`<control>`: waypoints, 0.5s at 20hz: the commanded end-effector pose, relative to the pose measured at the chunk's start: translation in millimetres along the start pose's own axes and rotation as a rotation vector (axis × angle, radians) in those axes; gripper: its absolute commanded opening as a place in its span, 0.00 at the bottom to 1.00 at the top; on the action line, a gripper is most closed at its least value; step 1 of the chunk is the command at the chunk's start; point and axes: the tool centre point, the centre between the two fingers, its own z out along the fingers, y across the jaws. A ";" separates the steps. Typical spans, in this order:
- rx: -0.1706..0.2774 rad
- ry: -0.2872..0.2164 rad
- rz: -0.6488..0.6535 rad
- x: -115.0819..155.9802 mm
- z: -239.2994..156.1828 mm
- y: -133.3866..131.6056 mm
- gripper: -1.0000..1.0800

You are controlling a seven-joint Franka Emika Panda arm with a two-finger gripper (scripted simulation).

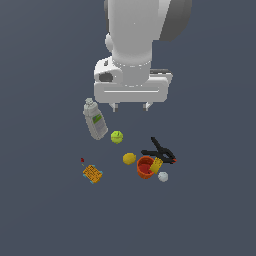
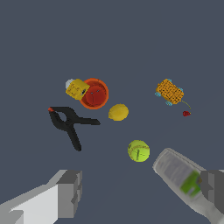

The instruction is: Pick up a designated object from a clutter of objects.

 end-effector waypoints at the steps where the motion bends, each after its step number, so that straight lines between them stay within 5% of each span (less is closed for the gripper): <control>1: 0.000 0.000 0.000 0.0 0.0 0.0 0.62; 10: -0.004 -0.009 -0.034 0.2 4.2 -8.7 0.62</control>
